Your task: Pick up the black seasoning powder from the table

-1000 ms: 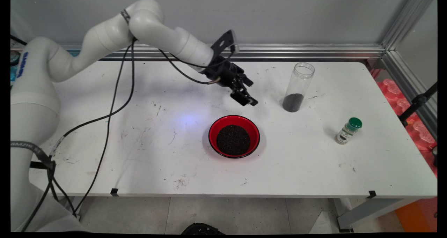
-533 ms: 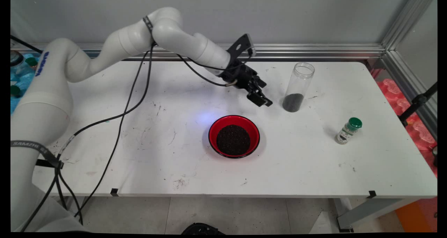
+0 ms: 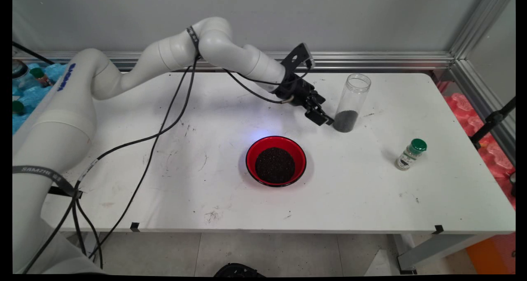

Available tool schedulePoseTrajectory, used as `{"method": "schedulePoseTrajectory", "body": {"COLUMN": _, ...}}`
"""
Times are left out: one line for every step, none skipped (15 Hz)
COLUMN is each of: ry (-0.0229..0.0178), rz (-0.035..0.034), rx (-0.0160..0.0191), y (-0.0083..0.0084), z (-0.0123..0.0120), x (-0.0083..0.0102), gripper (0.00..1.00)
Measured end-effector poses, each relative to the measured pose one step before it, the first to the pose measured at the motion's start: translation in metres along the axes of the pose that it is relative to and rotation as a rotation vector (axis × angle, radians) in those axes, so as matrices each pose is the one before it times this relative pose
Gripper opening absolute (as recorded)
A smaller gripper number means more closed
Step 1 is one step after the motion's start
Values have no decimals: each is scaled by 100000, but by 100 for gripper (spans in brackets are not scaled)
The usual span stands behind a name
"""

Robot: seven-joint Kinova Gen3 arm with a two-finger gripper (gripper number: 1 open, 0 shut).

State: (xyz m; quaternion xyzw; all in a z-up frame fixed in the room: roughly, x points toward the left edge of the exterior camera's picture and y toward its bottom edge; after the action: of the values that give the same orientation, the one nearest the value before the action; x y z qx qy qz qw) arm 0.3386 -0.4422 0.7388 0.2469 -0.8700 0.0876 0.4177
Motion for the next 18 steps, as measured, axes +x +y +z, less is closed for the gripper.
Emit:
{"method": "schedulePoseTrajectory", "body": {"ry": 687, "rz": -66, "rx": 55, "y": -123, "z": 351, "x": 56, "gripper": 100}}
{"method": "schedulePoseTrajectory", "body": {"ry": 471, "rz": -73, "rx": 51, "y": -86, "z": 223, "x": 19, "gripper": 100}}
{"method": "schedulePoseTrajectory", "body": {"ry": 695, "rz": -85, "rx": 61, "y": -124, "z": 322, "x": 31, "gripper": 100}}
{"method": "schedulePoseTrajectory", "body": {"ry": 536, "rz": -67, "rx": 2, "y": -97, "z": 260, "x": 11, "gripper": 100}}
{"method": "schedulePoseTrajectory", "body": {"ry": 497, "rz": -97, "rx": -9, "y": -91, "z": 257, "x": -2, "gripper": 100}}
{"method": "schedulePoseTrajectory", "body": {"ry": 364, "rz": 0, "rx": -69, "y": -65, "z": 192, "x": 4, "gripper": 100}}
{"method": "schedulePoseTrajectory", "body": {"ry": 558, "rz": 30, "rx": -110, "y": -91, "z": 279, "x": 7, "gripper": 100}}
{"method": "schedulePoseTrajectory", "body": {"ry": 400, "rz": -12, "rx": -66, "y": -60, "z": 185, "x": -3, "gripper": 100}}
{"method": "schedulePoseTrajectory", "body": {"ry": 587, "rz": 22, "rx": -89, "y": -91, "z": 274, "x": -1, "gripper": 100}}
{"method": "schedulePoseTrajectory", "body": {"ry": 354, "rz": -23, "rx": -92, "y": -53, "z": 187, "x": -6, "gripper": 100}}
{"method": "schedulePoseTrajectory", "body": {"ry": 532, "rz": -59, "rx": -137, "y": -74, "z": 270, "x": -13, "gripper": 100}}
{"method": "schedulePoseTrajectory", "body": {"ry": 345, "rz": -55, "rx": -87, "y": -53, "z": 182, "x": -10, "gripper": 100}}
{"method": "schedulePoseTrajectory", "body": {"ry": 456, "rz": -112, "rx": -119, "y": -73, "z": 253, "x": -18, "gripper": 100}}
{"method": "schedulePoseTrajectory", "body": {"ry": 303, "rz": -40, "rx": -98, "y": -44, "z": 182, "x": -11, "gripper": 100}}
{"method": "schedulePoseTrajectory", "body": {"ry": 422, "rz": -70, "rx": -163, "y": -58, "z": 262, "x": -7, "gripper": 100}}
{"method": "schedulePoseTrajectory", "body": {"ry": 263, "rz": -42, "rx": -118, "y": -35, "z": 192, "x": -8, "gripper": 100}}
{"method": "schedulePoseTrajectory", "body": {"ry": 359, "rz": -121, "rx": -158, "y": -50, "z": 279, "x": -25, "gripper": 100}}
{"method": "schedulePoseTrajectory", "body": {"ry": 212, "rz": -21, "rx": -79, "y": -27, "z": 174, "x": -7, "gripper": 100}}
